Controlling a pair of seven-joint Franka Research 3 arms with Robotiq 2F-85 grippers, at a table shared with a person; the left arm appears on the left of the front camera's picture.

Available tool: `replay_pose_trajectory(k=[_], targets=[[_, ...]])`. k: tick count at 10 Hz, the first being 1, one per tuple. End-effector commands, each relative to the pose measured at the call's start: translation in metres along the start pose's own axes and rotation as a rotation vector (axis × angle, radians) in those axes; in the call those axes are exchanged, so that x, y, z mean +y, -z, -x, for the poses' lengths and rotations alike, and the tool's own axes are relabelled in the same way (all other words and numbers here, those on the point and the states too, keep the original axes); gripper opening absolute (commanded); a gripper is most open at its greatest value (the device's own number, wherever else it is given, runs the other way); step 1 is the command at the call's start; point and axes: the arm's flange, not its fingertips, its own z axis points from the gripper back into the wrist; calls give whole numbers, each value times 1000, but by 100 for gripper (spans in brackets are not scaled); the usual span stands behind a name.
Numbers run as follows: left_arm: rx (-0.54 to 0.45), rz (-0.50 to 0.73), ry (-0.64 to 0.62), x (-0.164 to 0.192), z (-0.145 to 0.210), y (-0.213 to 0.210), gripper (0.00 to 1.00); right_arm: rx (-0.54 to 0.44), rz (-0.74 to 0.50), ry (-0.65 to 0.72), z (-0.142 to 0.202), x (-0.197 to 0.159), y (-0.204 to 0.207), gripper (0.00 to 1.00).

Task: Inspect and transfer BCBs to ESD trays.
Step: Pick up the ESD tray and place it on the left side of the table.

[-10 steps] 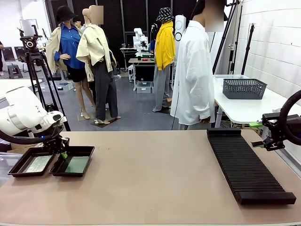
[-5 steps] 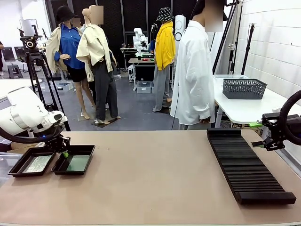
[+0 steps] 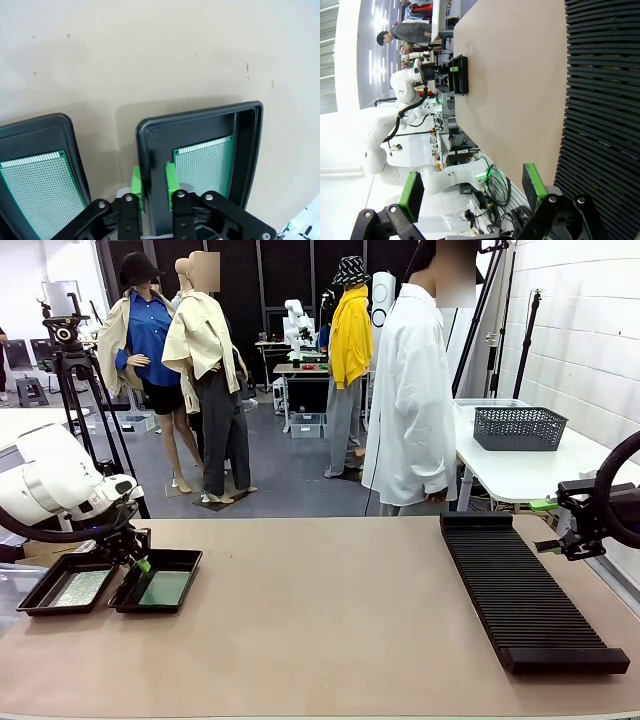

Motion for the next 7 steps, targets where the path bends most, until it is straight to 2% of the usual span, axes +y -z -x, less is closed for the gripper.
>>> replay_pose_trajectory(k=[1,3,7], targets=[[-1,51,-6,2,-2,-8,65,-7,8,0,3,1,1,100],[-7,60,-12,-2,-2,-14,100,-7,8,0,3,1,1,100],[-20,85,-28,-10,5,-33,100,-7,8,0,3,1,1,100]])
